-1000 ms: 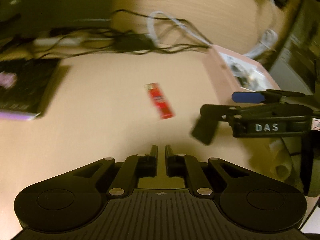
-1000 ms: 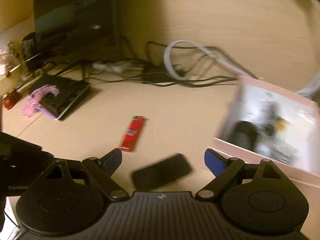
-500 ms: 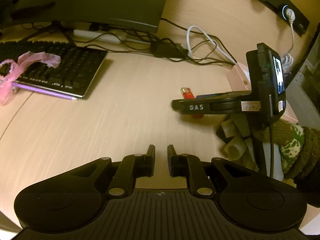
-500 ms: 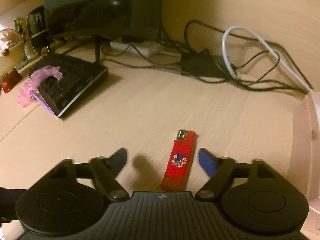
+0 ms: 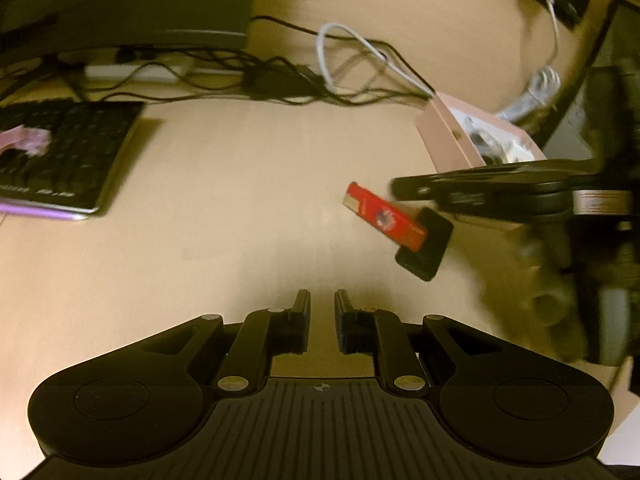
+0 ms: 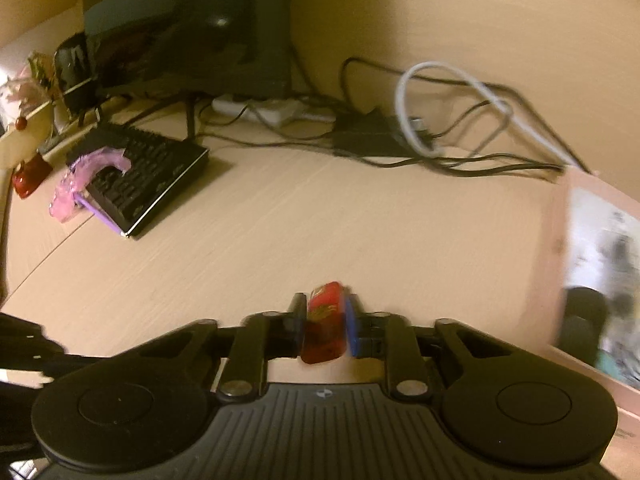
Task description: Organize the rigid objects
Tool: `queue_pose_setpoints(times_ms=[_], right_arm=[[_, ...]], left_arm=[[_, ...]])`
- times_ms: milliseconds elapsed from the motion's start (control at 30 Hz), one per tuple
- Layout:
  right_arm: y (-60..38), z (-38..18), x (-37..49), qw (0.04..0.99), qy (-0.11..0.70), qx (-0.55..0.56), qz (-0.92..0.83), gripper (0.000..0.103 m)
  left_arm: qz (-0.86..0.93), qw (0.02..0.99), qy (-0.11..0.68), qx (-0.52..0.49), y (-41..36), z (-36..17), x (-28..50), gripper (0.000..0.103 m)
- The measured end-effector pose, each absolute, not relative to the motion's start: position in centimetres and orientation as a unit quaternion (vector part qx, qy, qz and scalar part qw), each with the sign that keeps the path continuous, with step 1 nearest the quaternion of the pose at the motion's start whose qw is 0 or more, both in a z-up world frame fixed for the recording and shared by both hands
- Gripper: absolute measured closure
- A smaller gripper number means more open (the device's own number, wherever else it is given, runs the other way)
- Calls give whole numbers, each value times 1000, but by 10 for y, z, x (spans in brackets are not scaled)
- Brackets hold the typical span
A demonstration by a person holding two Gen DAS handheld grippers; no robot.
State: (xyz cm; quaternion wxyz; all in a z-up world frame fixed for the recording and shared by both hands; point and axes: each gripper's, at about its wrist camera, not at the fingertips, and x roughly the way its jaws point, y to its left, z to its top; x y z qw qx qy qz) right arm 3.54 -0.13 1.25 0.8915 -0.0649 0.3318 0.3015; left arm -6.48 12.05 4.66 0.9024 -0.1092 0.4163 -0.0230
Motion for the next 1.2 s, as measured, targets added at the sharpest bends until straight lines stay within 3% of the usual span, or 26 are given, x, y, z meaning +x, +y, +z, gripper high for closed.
queue_pose_setpoints(times_ms=[433,500,567,733,833,867,1000,1067,1133,1200], right_arm=[[-100,8,9,919,337,-31,202,100],[-111,3,6,919,345,-26,188,92],[-122,-3,2,920,351,-19,173,71],[-150,-17,-10,924,359,-1,133,63],[-163,-28,-13,923,368,4,108,58],[-169,-32,-17,926,363,11,105,54],[-174,-35,-26,929,354,14,102,51],[-172,-36,-27,931,349,15,102,45],[-169,-37,-29,933,345,13,101,41],[-162,-34,-27,931,352,17,99,41]], left_arm=[[-71,884,460,-42,79,27,-28,89],[-79,882,464,-18,71,24,-26,87],[-87,880,466,9,64,24,-25,86],[-113,872,473,46,51,23,-21,84],[-136,866,477,63,43,21,-18,72],[-143,863,479,67,39,21,-18,62],[-176,851,488,77,27,18,-14,24],[-186,847,494,71,22,16,-12,14],[-185,849,493,49,23,18,-10,19],[-186,852,490,14,33,25,-11,30]])
